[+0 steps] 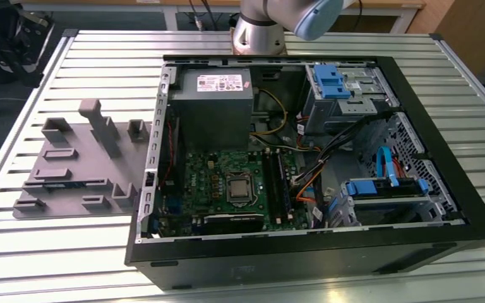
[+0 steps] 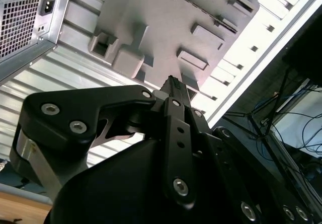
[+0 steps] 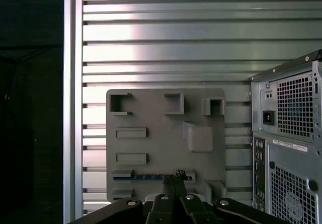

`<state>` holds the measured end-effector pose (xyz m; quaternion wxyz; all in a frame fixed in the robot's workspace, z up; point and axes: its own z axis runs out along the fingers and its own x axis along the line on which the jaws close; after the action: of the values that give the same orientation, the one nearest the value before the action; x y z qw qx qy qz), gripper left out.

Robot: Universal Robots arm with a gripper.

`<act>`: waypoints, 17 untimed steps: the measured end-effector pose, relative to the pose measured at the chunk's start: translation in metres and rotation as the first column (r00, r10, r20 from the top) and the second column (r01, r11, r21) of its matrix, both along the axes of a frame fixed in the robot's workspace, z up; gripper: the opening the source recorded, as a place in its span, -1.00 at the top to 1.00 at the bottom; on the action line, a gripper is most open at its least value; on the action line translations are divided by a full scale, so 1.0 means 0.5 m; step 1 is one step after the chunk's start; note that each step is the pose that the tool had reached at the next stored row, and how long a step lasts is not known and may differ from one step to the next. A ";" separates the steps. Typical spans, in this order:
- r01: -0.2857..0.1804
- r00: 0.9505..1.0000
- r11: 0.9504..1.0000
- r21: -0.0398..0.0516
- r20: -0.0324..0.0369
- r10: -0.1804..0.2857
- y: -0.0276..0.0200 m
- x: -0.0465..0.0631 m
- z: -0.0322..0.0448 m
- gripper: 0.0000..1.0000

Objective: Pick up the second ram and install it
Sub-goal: 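Reach for the second ram, then pick up the second ram and move it above second insertion slot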

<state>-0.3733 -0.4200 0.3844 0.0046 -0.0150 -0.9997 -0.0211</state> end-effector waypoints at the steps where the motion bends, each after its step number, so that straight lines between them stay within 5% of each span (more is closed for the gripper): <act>1: 0.000 1.000 1.000 0.000 0.000 0.000 -0.0001 -0.003 0.000 0.79; 17: -0.001 1.000 1.000 0.000 0.000 0.001 -0.0001 -0.015 -0.003 0.79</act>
<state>-0.3807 -0.4200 0.3830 0.0046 -0.0144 -0.9997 -0.0211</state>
